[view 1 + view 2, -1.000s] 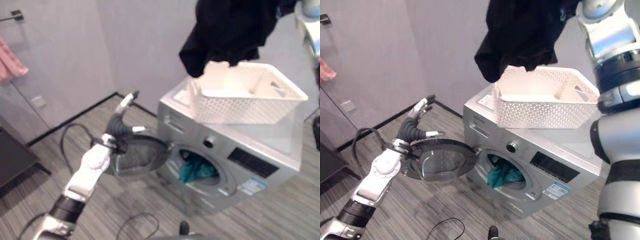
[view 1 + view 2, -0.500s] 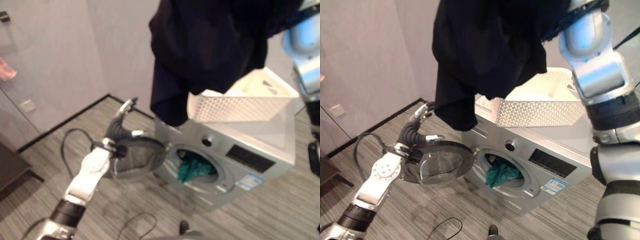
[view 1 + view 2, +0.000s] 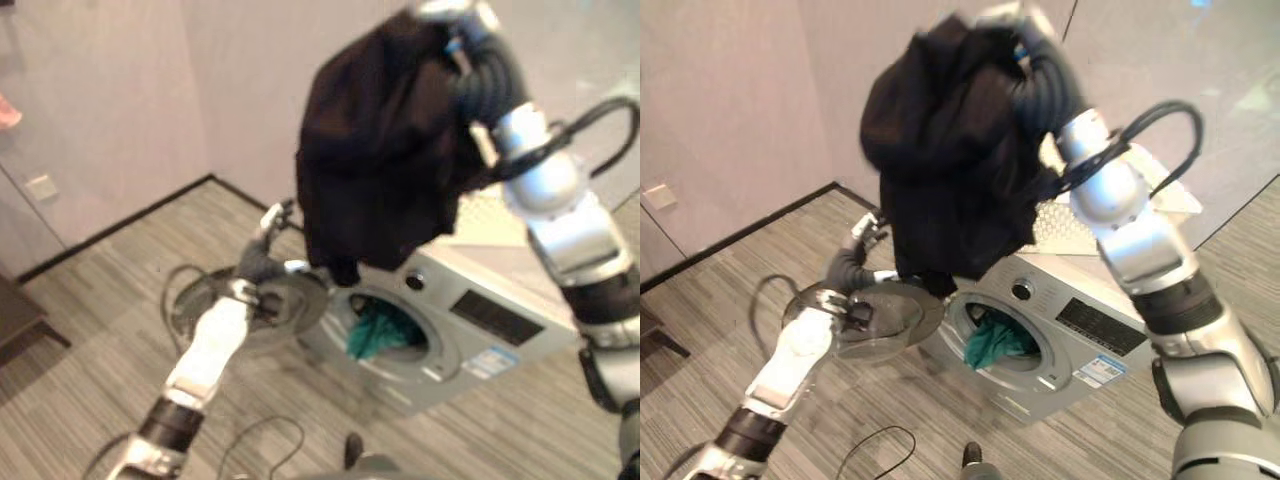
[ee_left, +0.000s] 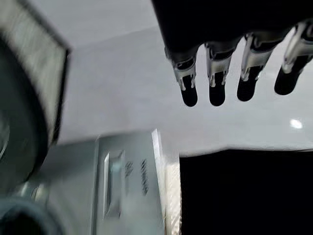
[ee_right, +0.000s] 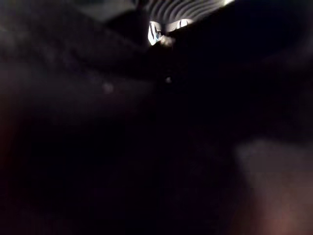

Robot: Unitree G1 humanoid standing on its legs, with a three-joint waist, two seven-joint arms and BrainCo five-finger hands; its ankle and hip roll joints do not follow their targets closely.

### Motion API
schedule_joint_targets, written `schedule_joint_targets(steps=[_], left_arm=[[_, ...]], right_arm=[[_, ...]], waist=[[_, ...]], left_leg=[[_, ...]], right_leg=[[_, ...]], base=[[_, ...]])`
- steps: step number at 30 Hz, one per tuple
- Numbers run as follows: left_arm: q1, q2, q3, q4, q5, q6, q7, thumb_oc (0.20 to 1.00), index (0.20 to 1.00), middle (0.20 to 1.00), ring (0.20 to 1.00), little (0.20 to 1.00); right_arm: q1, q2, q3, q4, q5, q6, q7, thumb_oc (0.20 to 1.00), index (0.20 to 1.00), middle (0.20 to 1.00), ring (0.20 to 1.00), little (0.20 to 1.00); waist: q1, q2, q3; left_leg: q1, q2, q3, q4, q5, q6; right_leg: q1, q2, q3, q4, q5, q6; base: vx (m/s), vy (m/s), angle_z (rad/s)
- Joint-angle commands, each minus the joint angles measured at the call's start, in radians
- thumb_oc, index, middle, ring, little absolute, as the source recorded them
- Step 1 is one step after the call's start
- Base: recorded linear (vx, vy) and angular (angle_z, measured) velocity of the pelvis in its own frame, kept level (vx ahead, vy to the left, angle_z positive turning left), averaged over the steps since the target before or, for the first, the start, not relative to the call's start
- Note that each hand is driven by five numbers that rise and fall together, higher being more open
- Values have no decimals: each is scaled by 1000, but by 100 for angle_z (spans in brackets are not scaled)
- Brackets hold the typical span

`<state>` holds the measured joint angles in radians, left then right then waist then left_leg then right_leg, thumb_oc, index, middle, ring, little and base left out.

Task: Grab the laundry basket,head to the washer,open it,put in the laundry and shut it.

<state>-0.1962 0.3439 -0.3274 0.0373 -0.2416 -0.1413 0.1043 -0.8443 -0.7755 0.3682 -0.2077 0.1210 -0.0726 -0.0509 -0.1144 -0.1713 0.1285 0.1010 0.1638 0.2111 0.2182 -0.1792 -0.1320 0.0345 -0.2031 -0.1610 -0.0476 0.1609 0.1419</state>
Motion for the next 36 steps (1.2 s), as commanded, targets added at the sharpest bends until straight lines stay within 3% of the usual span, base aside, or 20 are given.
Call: schedule_joint_targets(steps=[1,5,16,26,35,36], left_arm=[[-33,39,-2,-58,-91,-39,-18,1000,1000,1000,1000,1000],[-41,76,14,-67,-204,-38,-64,1000,1000,1000,1000,1000],[-46,158,57,-100,-155,-92,-60,1000,1000,1000,1000,1000],[-91,88,-10,5,-198,-115,-78,1000,1000,1000,1000,1000],[-211,-59,-77,154,-337,-134,-54,1000,1000,1000,1000,1000],[-229,-73,-82,168,-330,-138,-41,661,661,661,661,661]], right_arm=[[-12,8,-45,-48,54,-32,16,200,200,200,200,200],[77,30,13,-127,138,-34,90,200,200,200,200,200],[247,43,23,-244,219,-53,181,200,200,200,200,200],[301,100,74,-260,265,-65,210,200,200,200,200,200],[334,178,77,-239,304,-89,164,200,200,200,200,200],[341,183,73,-238,303,-91,157,200,200,200,200,200]], waist=[[13,-3,-39],[5,9,-13],[-2,27,54],[-21,36,87],[-60,36,105],[-65,36,107]], left_leg=[[-10,13,-41,129,-142,65],[-2,19,-29,143,-143,60],[-15,21,-24,155,-138,48],[-28,23,-19,156,-131,42],[-51,21,-9,141,-118,38],[-57,20,-8,141,-117,37]], right_leg=[[-70,-114,67,104,-35,110],[-80,-112,82,120,-36,112],[-121,-117,93,151,-37,113],[-145,-121,97,168,-40,110],[-195,-121,119,179,-37,104],[-202,-121,121,181,-37,103]], base=[[5,5,-10],[0,2,-1],[-33,3,-1],[-13,-3,0],[-22,-8,-4],[-40,-26,-4]])
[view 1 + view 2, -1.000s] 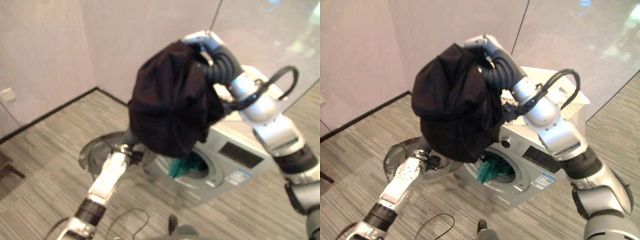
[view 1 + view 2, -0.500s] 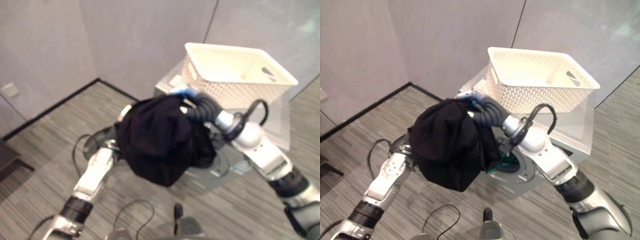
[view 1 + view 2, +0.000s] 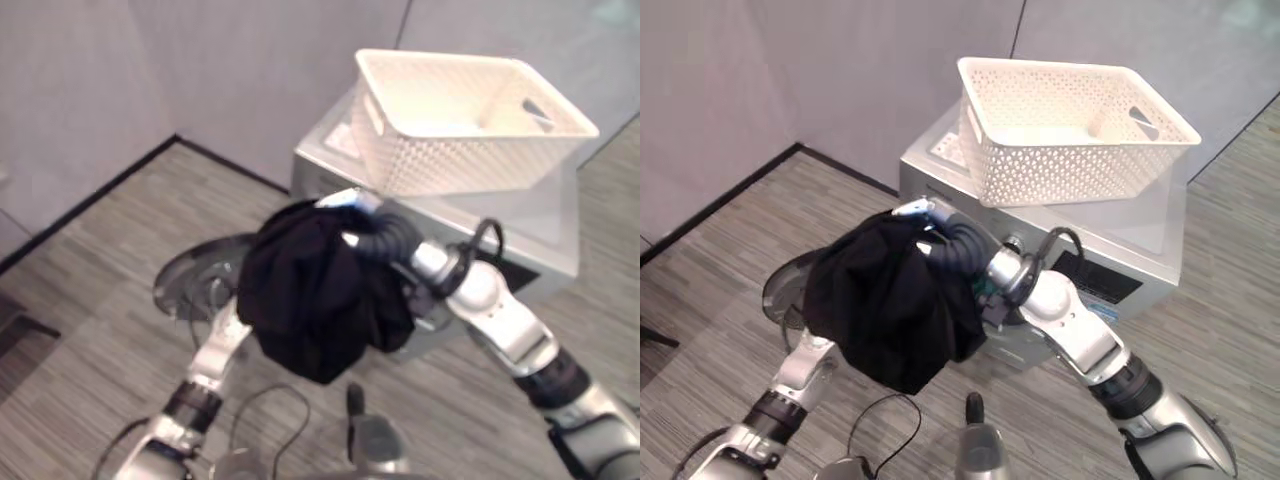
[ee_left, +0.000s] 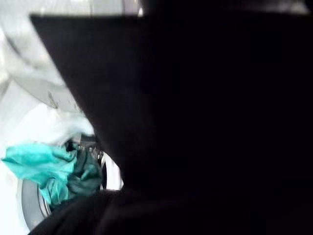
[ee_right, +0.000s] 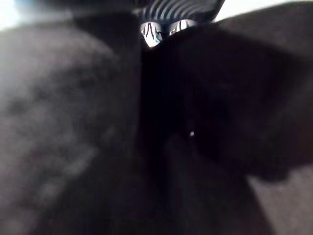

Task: Grab the laundry basket,head to the washer,open it,put in the laundry and shut it.

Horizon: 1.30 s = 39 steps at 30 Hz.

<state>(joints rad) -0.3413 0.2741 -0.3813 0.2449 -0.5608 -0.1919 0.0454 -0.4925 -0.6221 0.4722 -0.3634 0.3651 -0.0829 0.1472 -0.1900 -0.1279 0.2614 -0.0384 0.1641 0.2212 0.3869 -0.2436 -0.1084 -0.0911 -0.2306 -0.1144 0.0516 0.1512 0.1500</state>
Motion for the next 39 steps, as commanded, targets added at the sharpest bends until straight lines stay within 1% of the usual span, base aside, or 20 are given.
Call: schedule_joint_targets(steps=[1,2,3,4,5,10,15,17,20,25,26,27,28,29,32,33,34,39], left_arm=[[-103,-16,-33,-27,2,-94,34,520,520,520,520,520],[-112,-27,-30,-21,4,-100,46,520,520,520,520,520],[-121,-33,-28,-14,15,-103,61,319,319,319,319,319],[-131,-38,-26,-9,22,-108,73,222,222,222,222,222],[-131,-42,-23,-9,32,-111,83,200,200,200,200,200],[-131,-49,8,-9,74,-129,130,200,200,200,200,200],[-98,-32,29,-28,137,-133,153,200,200,200,200,200],[-78,-15,37,-50,169,-134,157,200,200,200,200,200],[-21,31,60,-112,224,-139,144,200,200,200,200,200],[88,95,128,-212,256,-148,120,200,200,200,200,200],[110,104,142,-228,257,-151,113,200,200,200,200,200],[126,115,164,-246,260,-156,110,200,200,200,200,200],[151,125,184,-273,263,-155,106,200,200,200,200,200],[198,142,229,-316,269,-165,103,200,200,200,200,200],[231,152,253,-350,274,-166,101,200,200,200,200,200],[291,174,303,-386,280,-175,91,200,200,200,200,200],[333,186,330,-403,273,-174,78,200,200,200,200,200],[406,192,371,-415,249,-173,44,200,200,200,200,200]], right_arm=[[-2,36,-37,-81,54,-85,-51,200,200,200,200,200],[2,38,-44,-82,53,-88,-57,200,200,200,200,200],[8,39,-50,-84,51,-92,-61,200,200,200,200,200],[14,39,-54,-86,47,-95,-69,200,200,200,200,200],[18,40,-60,-88,45,-99,-72,200,200,200,200,200],[45,39,-80,-93,38,-104,-84,200,200,200,200,200],[91,33,-114,-102,30,-106,-88,200,200,200,200,200],[104,28,-126,-107,30,-108,-85,200,200,200,200,200],[140,13,-174,-116,34,-114,-78,200,200,200,200,200],[215,-2,-264,-127,19,-122,-74,200,200,200,200,200],[223,-6,-280,-127,20,-125,-71,288,288,288,288,288],[231,-10,-297,-127,14,-125,-69,432,432,432,432,432],[245,-13,-315,-130,11,-126,-70,1000,1000,1000,1000,1000],[270,-18,-355,-130,14,-134,-66,1000,1000,1000,1000,1000],[287,-19,-383,-128,18,-139,-68,1000,1000,1000,1000,1000],[313,-9,-471,-100,35,-164,-91,1000,1000,1000,1000,1000],[330,5,-514,-88,43,-172,-99,1000,1000,1000,1000,1000],[361,11,-582,-77,34,-177,-109,1000,1000,1000,1000,1000]], waist=[[6,-8,-23],[3,-9,-21],[1,-9,-20],[-3,-9,-18],[-5,-10,-15],[-8,-14,-10],[-6,-11,-10],[-4,-8,-11],[4,-4,-15],[16,6,-30],[19,8,-33],[23,11,-36],[24,12,-40],[32,15,-46],[34,17,-55],[43,23,-66],[48,27,-75],[60,31,-93]], left_leg=[[79,21,-17,-29,-51,13],[75,21,-16,-30,-50,12],[72,23,-16,-32,-48,11],[69,25,-14,-34,-46,10],[68,27,-12,-35,-45,10],[73,37,-3,-50,-39,7],[76,43,-6,-70,-29,2],[78,46,-6,-80,-24,1],[77,49,-11,-93,-17,0],[73,50,-21,-111,-9,-1],[72,49,-22,-115,-7,-1],[71,48,-25,-119,-5,-1],[70,48,-27,-121,-4,-1],[67,46,-33,-125,-2,-1],[64,47,-37,-128,-1,0],[63,46,-44,-136,2,2],[61,42,-49,-139,3,3],[61,36,-62,-147,4,6]], right_leg=[[-82,-92,77,82,-27,94],[-88,-91,78,83,-27,93],[-94,-91,79,85,-27,92],[-99,-90,78,87,-28,92],[-105,-88,79,90,-28,91],[-119,-79,87,95,-28,92],[-125,-73,81,96,-29,90],[-128,-72,76,96,-30,90],[-127,-73,66,93,-31,90],[-125,-76,52,92,-34,90],[-124,-77,49,91,-34,91],[-122,-77,46,89,-35,91],[-122,-79,42,87,-35,91],[-118,-81,34,84,-36,91],[-116,-82,29,82,-36,92],[-110,-85,22,80,-38,93],[-104,-88,15,78,-38,93],[-92,-93,2,74,-41,94]], base=[[-40,-24,-13],[-30,-32,-9],[-33,-24,-8],[-28,-33,-2],[-30,-36,-5],[-10,-39,-5],[3,-48,0],[1,-41,2],[17,-41,1],[27,-30,4],[30,-18,9],[30,-16,4],[41,-26,6],[32,-22,10],[36,-17,14],[73,-3,14],[86,-4,14],[47,5,12]])
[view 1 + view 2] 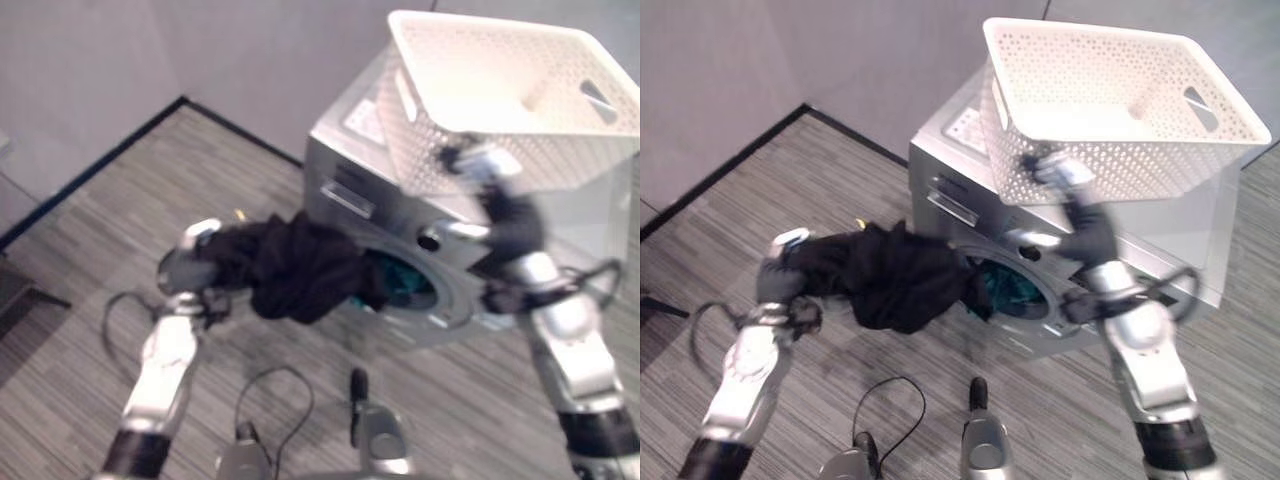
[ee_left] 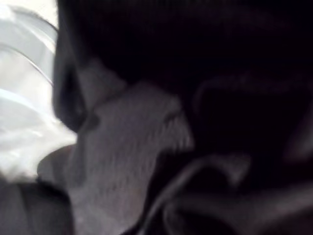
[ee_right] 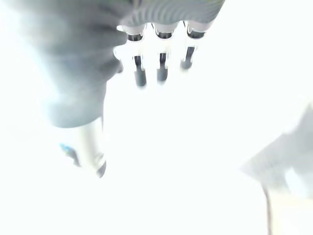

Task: Grab the laundry basket,head to the washer,open it,put in the laundry and shut it.

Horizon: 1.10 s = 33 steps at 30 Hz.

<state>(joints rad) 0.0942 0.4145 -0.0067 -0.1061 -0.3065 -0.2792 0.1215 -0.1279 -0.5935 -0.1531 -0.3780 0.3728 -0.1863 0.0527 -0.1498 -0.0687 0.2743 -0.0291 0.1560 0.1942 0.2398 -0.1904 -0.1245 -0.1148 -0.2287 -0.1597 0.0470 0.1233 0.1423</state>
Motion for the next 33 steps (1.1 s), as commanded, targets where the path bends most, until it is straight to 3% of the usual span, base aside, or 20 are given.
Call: schedule_joint_targets(steps=[1,10,14,19,23,29,33], left_arm=[[-14,48,0,-67,-8,-84,-35,200,200,200,200,200],[-11,41,5,-86,-37,-78,-33,200,200,200,200,200],[-29,24,-64,-88,-107,-61,-73,200,200,200,200,200],[-13,-20,-259,-84,-299,3,-176,200,200,200,200,200],[-24,-43,-368,-12,-370,32,-193,200,200,200,200,200],[-38,-87,-421,72,-443,45,-152,200,200,200,200,200],[-84,-111,-443,97,-440,32,-128,200,200,200,200,200]], right_arm=[[0,-18,34,-61,26,-72,-18,1000,1000,1000,1000,1000],[-1,-3,33,-52,14,-69,-37,1000,1000,1000,1000,1000],[-31,10,39,-41,-8,-68,-79,1000,1000,1000,1000,1000],[-70,71,-8,-62,-129,-85,-218,1000,1000,1000,1000,1000],[-111,82,21,-67,-172,-71,-290,1000,1000,1000,1000,1000],[-148,115,90,-91,-187,-65,-342,1000,1000,1000,1000,1000],[-188,138,131,-95,-187,-71,-366,1000,1000,1000,1000,1000]], waist=[[23,-28,-108],[30,-26,-111],[24,-19,-105],[-2,23,-70],[-29,55,-24],[-57,76,26],[-71,74,53]], left_leg=[[52,42,-38,-2,-50,23],[56,31,-47,-6,-54,32],[53,25,-42,-2,-56,33],[31,9,-28,17,-64,41],[-1,2,-12,30,-61,43],[-33,5,24,25,-51,42],[-50,5,43,23,-49,41]], right_leg=[[-65,-98,44,78,-14,100],[-63,-100,41,78,-16,100],[-72,-103,51,78,-13,100],[-118,-114,81,82,-5,105],[-176,-119,109,93,2,105],[-257,-107,131,98,18,106],[-300,-99,146,106,23,108]], base=[[34,11,14],[14,3,4],[2,-9,-4],[-29,6,-9],[-88,22,-12],[-64,-4,-21],[-43,-25,-25]])
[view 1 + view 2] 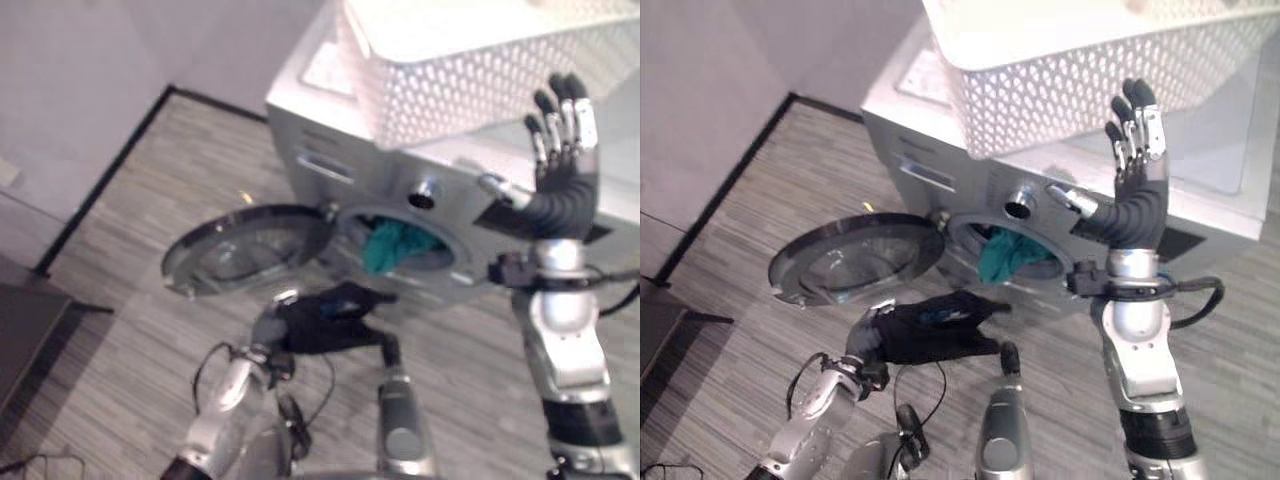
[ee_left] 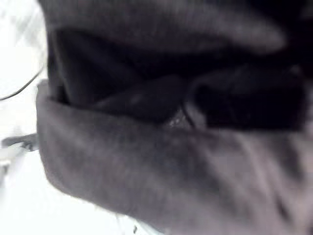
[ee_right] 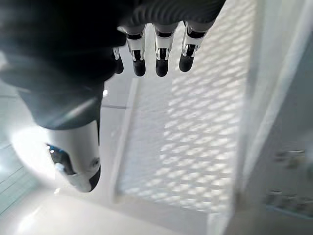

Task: Grab the laundry basket,head to the washer,open it,put in the laundry and shut it.

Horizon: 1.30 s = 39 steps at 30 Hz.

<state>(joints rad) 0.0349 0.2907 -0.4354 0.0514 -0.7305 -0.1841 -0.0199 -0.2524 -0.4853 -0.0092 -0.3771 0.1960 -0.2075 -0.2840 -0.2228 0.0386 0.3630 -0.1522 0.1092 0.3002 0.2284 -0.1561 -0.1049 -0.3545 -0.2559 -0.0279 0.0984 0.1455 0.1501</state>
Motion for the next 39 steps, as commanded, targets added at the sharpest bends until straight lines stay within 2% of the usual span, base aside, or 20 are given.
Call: schedule_joint_targets(steps=[1,5,7,8,11,18,22,26,27,28,29,34,39], left_arm=[[-46,0,-25,-51,-16,-69,25,200,200,200,200,200],[-148,-64,-48,25,-15,-91,84,200,200,200,200,200],[-205,-100,-54,67,-7,-101,122,200,200,200,200,200],[-268,-143,-68,115,-15,-114,159,200,200,200,200,200],[-333,-182,-85,167,-16,-118,187,200,200,200,200,200],[-507,-302,-104,372,3,-124,270,200,200,200,200,200],[-599,-347,-65,470,-2,-138,327,200,200,200,200,200],[-632,-356,-48,487,-4,-146,351,200,200,200,200,200],[-635,-358,-45,485,-9,-150,357,200,200,200,200,200],[-639,-361,-46,481,-12,-151,359,200,200,200,200,200],[-643,-361,-50,474,-10,-153,363,200,200,200,200,200],[-690,-389,-54,521,-2,-154,386,200,200,200,200,200],[-850,-429,61,655,7,-184,490,200,200,200,200,200]], right_arm=[[-69,38,-2,-96,-8,-52,-39,1000,1000,1000,1000,1000],[-63,71,11,-93,-24,-50,-92,1000,1000,1000,1000,1000],[-51,83,14,-89,-62,-30,-124,1000,1000,1000,1000,1000],[-40,94,33,-80,-77,-14,-141,1000,1000,1000,1000,1000],[-49,100,49,-73,-84,-6,-155,1000,1000,1000,1000,1000],[-97,122,103,-71,-72,-24,-187,1000,1000,1000,1000,1000],[-123,136,118,-80,-44,-58,-220,1000,1000,1000,1000,1000],[-132,141,117,-85,-30,-69,-238,1000,1000,1000,1000,1000],[-135,144,115,-84,-28,-72,-244,1000,1000,1000,1000,1000],[-139,143,115,-84,-26,-73,-246,1000,1000,1000,1000,1000],[-140,145,113,-85,-25,-74,-253,1000,1000,1000,1000,1000],[-164,154,119,-100,-21,-86,-272,1000,1000,1000,1000,1000],[-194,167,150,-95,-14,-120,-314,1000,1000,1000,1000,1000]], waist=[[-4,-36,-25],[-27,-45,-9],[-39,-44,1],[-54,-50,12],[-64,-54,16],[-97,-67,22],[-114,-73,32],[-116,-72,38],[-109,-61,41],[-114,-68,45],[-109,-58,44],[-117,-58,42],[-147,-73,42]], left_leg=[[66,53,-60,37,-83,21],[50,58,-39,34,-86,13],[47,66,-32,32,-93,9],[36,73,-27,28,-91,6],[21,77,-21,26,-86,2],[-8,96,-2,-4,-67,-15],[-33,112,4,-32,-44,-30],[-58,121,8,-46,-30,-40],[-55,126,-1,-50,-51,-43],[-72,124,4,-50,-26,-44],[-68,129,-4,-59,-46,-46],[-102,136,2,-77,-36,-56],[-133,156,21,-108,-16,-70]], right_leg=[[-75,-71,17,59,3,101],[-119,-69,27,74,5,106],[-142,-60,28,91,-3,107],[-170,-54,32,106,-4,106],[-197,-49,32,116,-5,105],[-269,-31,31,132,-6,103],[-320,-15,24,143,-8,101],[-355,-8,19,149,-9,98],[-358,-3,16,158,-34,105],[-373,-3,16,153,-11,97],[-376,1,14,161,-35,104],[-428,17,13,169,-42,100],[-507,49,21,190,-53,97]], base=[[-24,-40,-16],[6,-35,-12],[33,-47,-6],[6,-60,-13],[-10,-53,-17],[16,-53,-6],[24,-75,-13],[41,-52,-1],[28,-60,1],[104,-4,2],[28,-48,4],[39,-30,0],[53,-52,-8]])
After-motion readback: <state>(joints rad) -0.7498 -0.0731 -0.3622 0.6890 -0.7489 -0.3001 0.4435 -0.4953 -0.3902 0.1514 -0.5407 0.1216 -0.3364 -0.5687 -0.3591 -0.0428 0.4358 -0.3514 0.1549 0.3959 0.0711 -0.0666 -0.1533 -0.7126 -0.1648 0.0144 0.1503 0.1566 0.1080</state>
